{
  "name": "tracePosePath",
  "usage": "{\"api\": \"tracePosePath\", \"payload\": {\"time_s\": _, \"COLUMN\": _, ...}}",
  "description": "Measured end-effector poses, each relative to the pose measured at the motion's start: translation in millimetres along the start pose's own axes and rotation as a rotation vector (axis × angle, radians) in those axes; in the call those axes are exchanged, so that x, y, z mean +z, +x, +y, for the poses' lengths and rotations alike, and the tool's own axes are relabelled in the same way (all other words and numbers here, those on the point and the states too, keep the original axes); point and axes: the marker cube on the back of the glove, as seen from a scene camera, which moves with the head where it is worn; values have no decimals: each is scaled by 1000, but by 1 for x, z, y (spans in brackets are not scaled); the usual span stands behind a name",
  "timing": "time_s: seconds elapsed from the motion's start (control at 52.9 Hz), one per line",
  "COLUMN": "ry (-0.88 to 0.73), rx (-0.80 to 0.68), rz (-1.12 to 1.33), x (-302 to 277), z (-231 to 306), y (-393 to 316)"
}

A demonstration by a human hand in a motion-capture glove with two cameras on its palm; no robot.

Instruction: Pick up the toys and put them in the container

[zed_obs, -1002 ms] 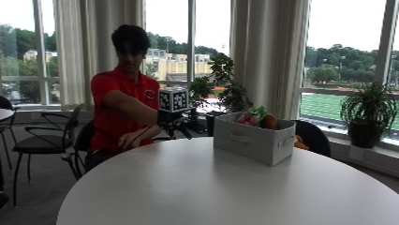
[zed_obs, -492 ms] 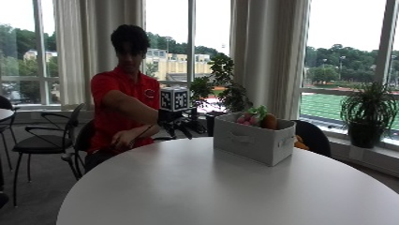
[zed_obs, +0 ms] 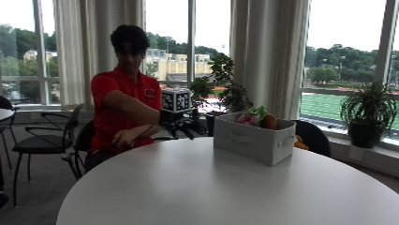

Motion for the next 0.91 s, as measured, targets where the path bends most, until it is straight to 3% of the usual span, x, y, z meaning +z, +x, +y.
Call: {"api": "tracePosePath", "payload": {"time_s": 0.908, "ry": -6, "rx": 19, "rz": 36, "x": 2, "z": 4, "y": 0}}
